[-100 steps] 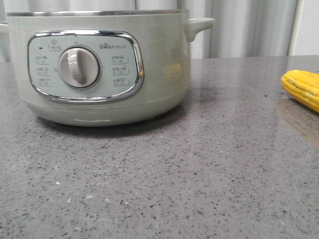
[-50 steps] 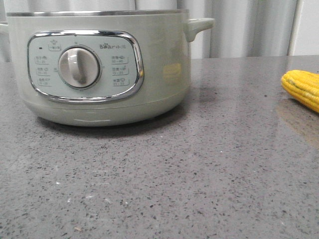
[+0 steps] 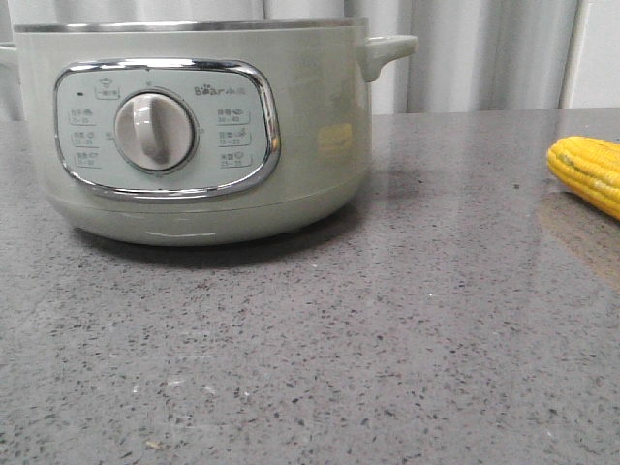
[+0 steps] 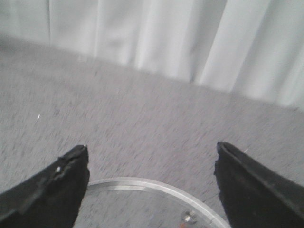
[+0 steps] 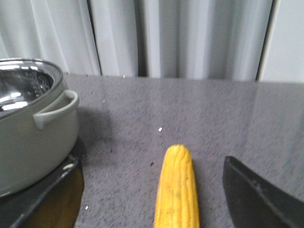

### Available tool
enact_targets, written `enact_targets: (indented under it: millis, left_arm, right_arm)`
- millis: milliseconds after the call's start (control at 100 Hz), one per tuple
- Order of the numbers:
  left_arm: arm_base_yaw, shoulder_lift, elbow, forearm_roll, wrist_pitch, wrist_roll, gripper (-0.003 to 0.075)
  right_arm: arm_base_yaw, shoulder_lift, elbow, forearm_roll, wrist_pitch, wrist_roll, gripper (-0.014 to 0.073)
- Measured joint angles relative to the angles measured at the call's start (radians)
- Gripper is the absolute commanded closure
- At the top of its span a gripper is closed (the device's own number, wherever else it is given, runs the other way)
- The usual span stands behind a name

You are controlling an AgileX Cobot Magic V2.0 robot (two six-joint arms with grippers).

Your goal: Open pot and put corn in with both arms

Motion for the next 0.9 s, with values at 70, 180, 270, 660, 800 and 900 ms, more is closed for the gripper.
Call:
enact_targets:
  millis: [70, 180, 270, 660, 800, 900]
  left_arm:
    - [-0.015, -0.062, 0.0, 0.015, 0.021, 0.0, 0.0309]
    - [-0.041, -0.169, 0.0, 0.047, 0.067, 0.0, 0.0432]
    - [-0.064, -0.257, 0.0, 0.07, 0.122, 0.0, 0.055]
    - [-0.143, -0.509, 0.0, 0.089, 0.467, 0.0, 0.0741]
    - [-0.168, -0.549, 0.0, 0.092, 0.486, 0.0, 0.0741]
    - [-0.178, -0.555, 0.0, 0.093, 0.487, 0.0, 0.0741]
  right_arm:
    - [0.0, 0.055, -0.018, 0.026, 0.031, 0.0, 0.0083]
    - [0.0, 0.145, -0.072, 0.04, 0.095, 0.0, 0.0083]
    - [0.0, 0.221, -0.125, 0.043, 0.137, 0.0, 0.0083]
    - [0.0, 0.521, -0.326, 0.022, 0.284, 0.0, 0.0083]
    - [0.0, 0.632, -0.38, -0.008, 0.298, 0.0, 0.0083]
    - [0.0, 0.713, -0.414, -0.03, 0.299, 0.0, 0.0083]
